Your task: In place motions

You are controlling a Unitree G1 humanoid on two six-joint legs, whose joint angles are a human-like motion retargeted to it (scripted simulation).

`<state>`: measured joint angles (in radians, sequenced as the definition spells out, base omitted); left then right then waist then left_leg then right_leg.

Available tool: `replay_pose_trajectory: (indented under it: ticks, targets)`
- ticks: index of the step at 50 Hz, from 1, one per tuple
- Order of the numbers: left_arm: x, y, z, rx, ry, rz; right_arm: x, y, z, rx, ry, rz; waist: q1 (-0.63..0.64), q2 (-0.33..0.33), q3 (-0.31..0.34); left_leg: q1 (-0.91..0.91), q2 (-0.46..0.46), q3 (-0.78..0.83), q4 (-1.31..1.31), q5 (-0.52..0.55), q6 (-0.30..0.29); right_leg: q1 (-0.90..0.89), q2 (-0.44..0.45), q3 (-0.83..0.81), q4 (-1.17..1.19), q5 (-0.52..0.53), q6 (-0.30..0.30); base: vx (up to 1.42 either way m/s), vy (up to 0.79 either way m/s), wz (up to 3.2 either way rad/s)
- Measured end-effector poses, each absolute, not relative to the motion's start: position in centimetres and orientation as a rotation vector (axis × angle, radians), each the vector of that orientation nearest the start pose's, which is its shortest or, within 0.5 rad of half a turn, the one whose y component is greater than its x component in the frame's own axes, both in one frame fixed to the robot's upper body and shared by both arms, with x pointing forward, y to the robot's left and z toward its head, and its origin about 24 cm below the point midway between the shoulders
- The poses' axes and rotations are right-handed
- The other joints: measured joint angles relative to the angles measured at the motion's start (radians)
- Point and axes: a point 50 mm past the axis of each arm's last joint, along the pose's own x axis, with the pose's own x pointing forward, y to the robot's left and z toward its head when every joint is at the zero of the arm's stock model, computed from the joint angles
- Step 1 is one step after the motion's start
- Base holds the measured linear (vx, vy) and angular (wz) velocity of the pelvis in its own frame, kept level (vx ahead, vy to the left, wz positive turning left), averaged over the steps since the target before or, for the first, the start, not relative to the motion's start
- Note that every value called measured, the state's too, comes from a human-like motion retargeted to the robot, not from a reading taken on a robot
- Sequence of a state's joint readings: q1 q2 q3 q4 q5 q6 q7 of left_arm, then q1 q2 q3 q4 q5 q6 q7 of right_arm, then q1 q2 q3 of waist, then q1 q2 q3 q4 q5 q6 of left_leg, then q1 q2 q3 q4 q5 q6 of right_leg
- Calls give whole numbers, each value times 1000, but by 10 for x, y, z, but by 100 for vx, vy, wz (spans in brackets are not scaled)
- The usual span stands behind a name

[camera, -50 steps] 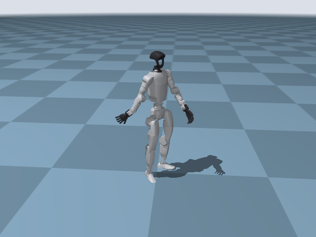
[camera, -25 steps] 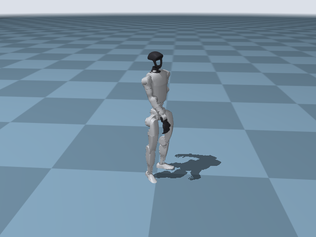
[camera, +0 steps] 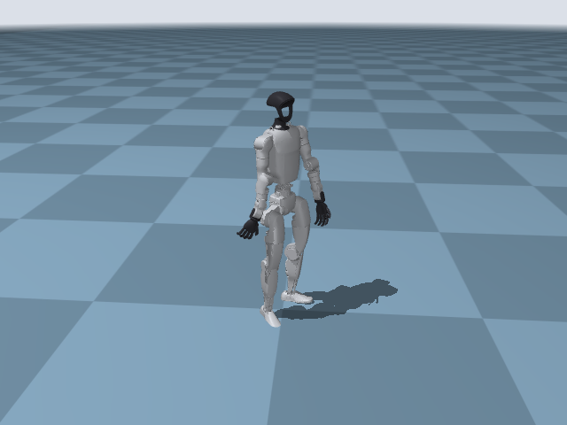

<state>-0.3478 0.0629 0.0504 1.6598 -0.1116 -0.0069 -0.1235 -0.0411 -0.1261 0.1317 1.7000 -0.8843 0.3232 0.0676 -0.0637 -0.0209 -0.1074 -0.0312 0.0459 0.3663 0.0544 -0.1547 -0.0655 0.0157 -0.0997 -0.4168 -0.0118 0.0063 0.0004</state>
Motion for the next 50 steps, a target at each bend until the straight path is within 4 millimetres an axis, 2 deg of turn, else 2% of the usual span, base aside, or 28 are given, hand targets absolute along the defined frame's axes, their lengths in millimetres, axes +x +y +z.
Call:
replay_pose_trajectory:
  ticks: [2,3,6,8,10,13,15,17,20,22,24,27,30,32,34,37,40,41,43,45,47,50]
  targets:
    - [196,149,-137,-98,1094,-80,-66,-254,-151,-851,2102,511,-6,-2,4,-5,0,2,1,0,1,-2,0,0,-3,1,-4,0,0,0]
    - [219,143,-125,-83,1002,-100,-83,-262,-146,-791,2158,439,-9,-1,5,-8,0,2,2,0,1,-5,-1,1,-3,1,-6,0,0,0]
    - [274,129,-87,-17,757,-142,-118,-276,-134,-655,2197,209,-20,0,9,-15,0,4,4,0,0,-10,-4,1,-4,2,-7,0,0,0]
    - [297,124,-65,29,633,-160,-132,-281,-128,-595,2179,61,-26,1,13,-17,-1,5,3,1,-1,-12,-6,2,-4,2,-8,0,0,0]
    - [309,122,-50,70,546,-178,-142,-284,-124,-547,2164,-85,-27,3,16,-19,-1,7,3,1,-1,-15,-7,4,-4,3,-9,0,0,0]
    - [310,120,-47,119,510,-231,-152,-284,-119,-489,2181,-255,-17,10,14,-22,0,7,3,1,-2,-18,-7,4,-4,2,-9,0,0,0]
    - [300,118,-57,148,542,-270,-153,-279,-120,-457,2200,-300,-5,14,12,-25,-1,3,3,1,-1,-18,-7,-1,-4,0,-9,0,0,0]
    - [279,120,-77,176,626,-288,-143,-271,-126,-458,2198,-258,9,17,9,-27,-2,-4,4,1,-1,-14,-7,-9,-5,-3,-8,0,2,10]
    - [233,132,-115,197,824,-266,-104,-258,-142,-578,2137,-76,17,19,4,-31,-4,-17,7,2,0,-9,-7,-21,-6,-7,-6,0,0,21]
    - [177,145,-147,172,1056,-213,-55,-245,-156,-757,2008,157,15,22,-1,-28,-5,-23,5,3,0,-5,-7,-26,-5,-9,-4,0,0,0]
    - [111,159,-168,108,1328,-140,3,-222,-167,-899,1820,432,9,28,-5,-20,-4,-19,2,3,0,-4,-4,-22,-3,-8,-4,0,0,0]
    - [5,173,-177,-43,1740,7,93,-167,-170,-1014,1459,819,-10,41,3,-6,1,-5,-4,2,-1,-9,1,-7,3,-6,-5,-1,-1,-24]
    - [-79,170,-167,-194,2001,107,171,-101,-146,-1015,1065,1031,-26,53,12,6,8,15,-12,1,-5,-21,5,14,9,-1,-5,-1,-2,-32]
    - [-117,166,-158,-262,2062,103,208,-64,-120,-945,842,1076,-30,58,11,12,12,24,-17,-1,-9,-31,6,24,14,2,-3,1,-1,-27]
    - [-146,166,-148,-302,2099,87,233,-37,-94,-849,673,1089,-24,61,11,16,14,36,-23,-1,-9,-38,10,35,16,5,-2,2,0,-26]
    - [-185,165,-131,-338,2189,90,257,-9,-56,-671,451,1073,-22,56,13,16,15,33,-24,1,-11,-36,12,32,15,5,-1,0,-1,6]
    - [-206,167,-119,-339,2281,175,261,-2,-39,-568,332,1071,-34,47,17,14,13,16,-22,4,-10,-25,11,15,13,1,1,2,-3,28]
    - [-207,168,-119,-333,2291,205,257,-4,-41,-562,325,1076,-39,44,16,13,12,9,-21,5,-10,-20,10,8,12,-1,1,4,-4,32]
    - [-198,171,-123,-309,2274,248,246,-13,-53,-572,347,1089,-45,38,14,10,10,-2,-18,7,-9,-11,9,-3,9,-4,1,4,-2,28]
    - [-178,175,-133,-283,2222,259,230,-28,-72,-611,416,1090,-44,33,12,7,8,-11,-16,9,-9,-5,8,-12,6,-6,2,3,0,24]
    - [-134,179,-151,-276,2107,259,203,-61,-105,-697,587,1063,-29,28,11,0,5,-21,-11,11,-7,2,7,-23,3,-7,2,2,3,26]
    - [-43,177,-173,-305,1850,286,132,-123,-157,-857,966,972,-1,13,15,-12,-1,-38,0,14,-4,14,2,-40,-2,-10,1,2,1,30]
